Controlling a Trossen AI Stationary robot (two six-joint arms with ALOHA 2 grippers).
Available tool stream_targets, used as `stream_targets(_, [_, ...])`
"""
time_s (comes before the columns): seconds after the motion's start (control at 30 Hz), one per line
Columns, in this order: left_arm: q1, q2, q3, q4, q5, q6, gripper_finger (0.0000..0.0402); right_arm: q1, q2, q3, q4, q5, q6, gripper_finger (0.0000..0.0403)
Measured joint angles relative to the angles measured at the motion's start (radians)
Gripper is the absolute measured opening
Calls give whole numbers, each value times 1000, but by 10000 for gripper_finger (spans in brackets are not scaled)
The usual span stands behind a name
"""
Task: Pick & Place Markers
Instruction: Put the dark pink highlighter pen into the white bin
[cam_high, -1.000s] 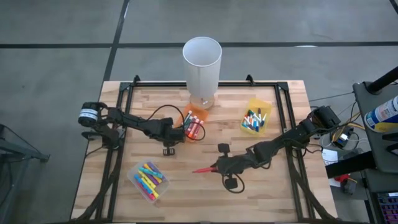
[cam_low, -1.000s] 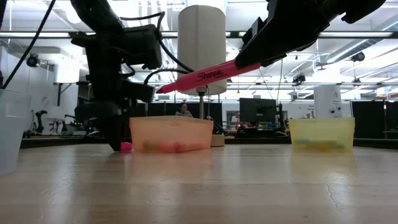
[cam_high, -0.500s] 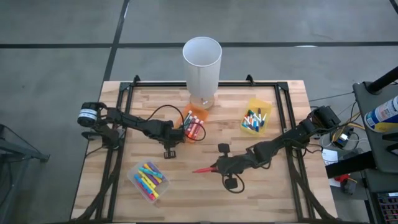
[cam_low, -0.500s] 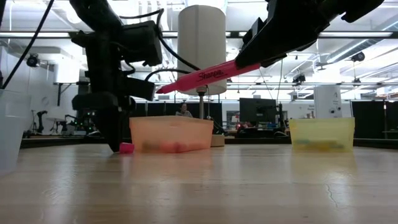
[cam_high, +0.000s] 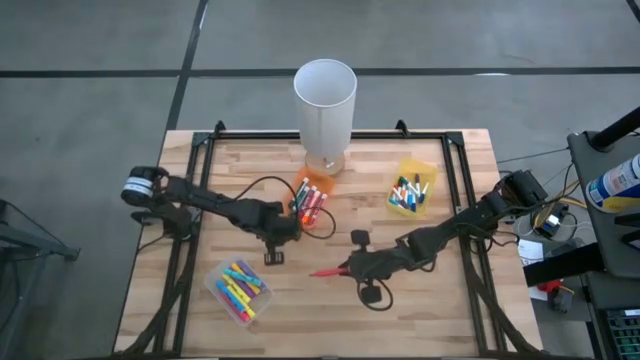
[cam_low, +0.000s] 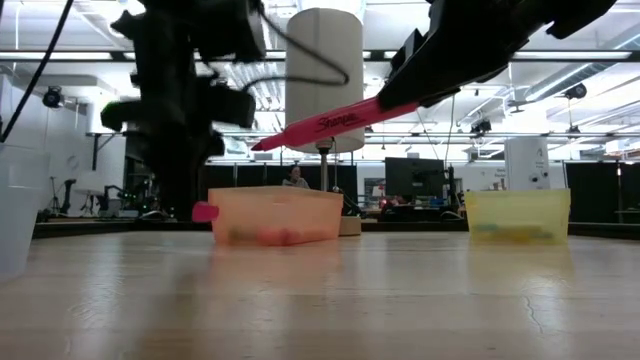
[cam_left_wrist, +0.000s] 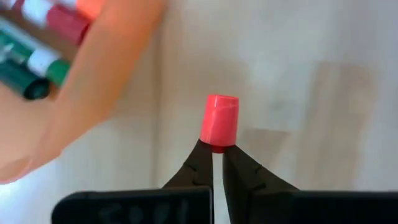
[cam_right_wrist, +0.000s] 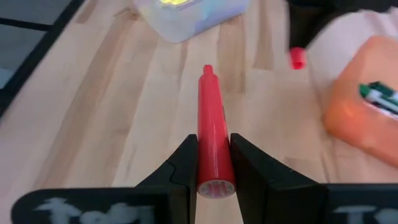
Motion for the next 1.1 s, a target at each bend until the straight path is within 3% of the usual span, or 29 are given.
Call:
stream_targets(0.43, [-181, -1, 199, -4, 10, -69, 7, 3, -20, 0, 3, 157, -12, 65])
stream_targets(1.1, [-190, -1, 235, -25, -38, -96, 7, 19, -65, 0, -8, 190, -4, 65])
